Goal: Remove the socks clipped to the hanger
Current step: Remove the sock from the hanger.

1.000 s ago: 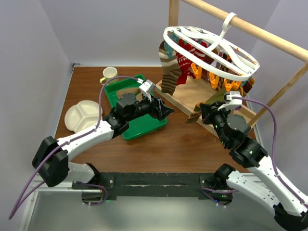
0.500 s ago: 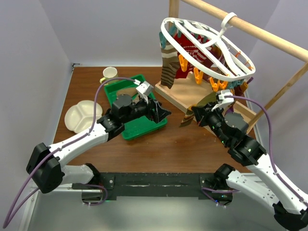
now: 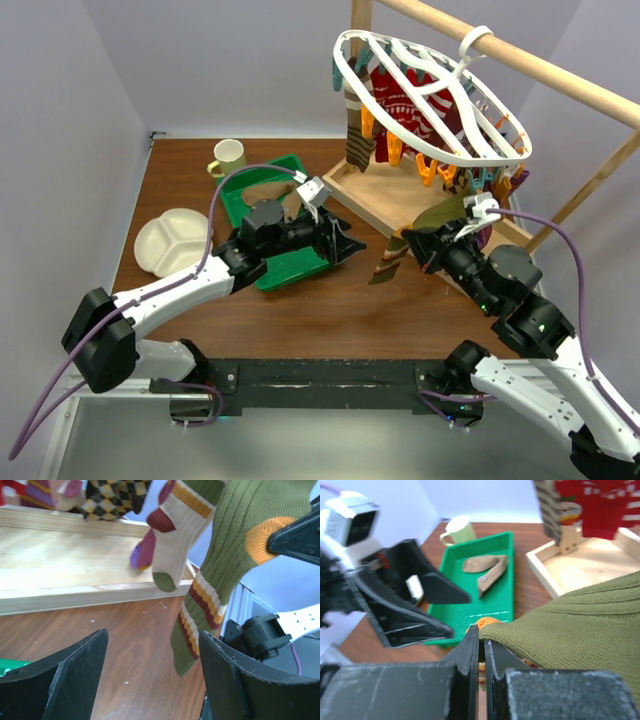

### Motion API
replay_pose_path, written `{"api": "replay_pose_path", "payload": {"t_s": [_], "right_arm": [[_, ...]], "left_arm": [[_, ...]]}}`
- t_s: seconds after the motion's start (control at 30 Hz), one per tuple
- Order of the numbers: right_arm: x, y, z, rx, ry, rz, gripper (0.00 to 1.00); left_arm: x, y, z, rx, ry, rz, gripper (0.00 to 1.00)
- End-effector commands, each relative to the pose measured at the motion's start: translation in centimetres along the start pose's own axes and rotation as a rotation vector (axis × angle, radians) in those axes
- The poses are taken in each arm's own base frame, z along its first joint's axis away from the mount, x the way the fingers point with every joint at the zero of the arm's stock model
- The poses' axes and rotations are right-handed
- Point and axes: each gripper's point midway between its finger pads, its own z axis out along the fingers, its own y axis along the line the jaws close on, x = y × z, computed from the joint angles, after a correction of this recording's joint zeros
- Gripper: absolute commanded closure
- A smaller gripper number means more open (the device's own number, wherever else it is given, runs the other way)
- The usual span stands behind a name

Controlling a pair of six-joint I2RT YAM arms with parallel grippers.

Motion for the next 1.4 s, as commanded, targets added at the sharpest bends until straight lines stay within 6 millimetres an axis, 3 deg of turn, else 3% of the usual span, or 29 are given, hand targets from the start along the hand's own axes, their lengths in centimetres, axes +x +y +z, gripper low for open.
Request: {"api": "replay_pose_path", "payload": {"t_s": [0.0, 0.37, 0.67, 0.97, 1.37], "right_arm": [[-0.8, 2.9, -1.5, -0.156, 0.033, -0.005, 1.00], [0.0, 5.7, -2.7, -0.318, 0.095, -0.018, 1.00], [0.3, 6.5, -3.2, -0.395, 0.051, -0.012, 1.00], [1.7, 6.5, -2.0, -0.398, 0.072, 0.002, 1.00], [2.5, 6.1, -1.6, -0.391, 0.069, 0.018, 1.00]], "left_arm": [[-0.9, -2.5, 0.6, 0.129, -0.055, 0.020, 0.24], [-2.6, -7.0, 0.2, 0.368, -0.067, 0.106, 0.20], [-1.7, -7.8, 1.0, 0.434, -0.034, 0.105, 0.18], [-1.7, -9.2, 0.3, 0.519, -0.050, 0.082, 0.17], [-1.7, -9.3, 0.7, 0.545, -0.066, 0.087, 0.17]]}}
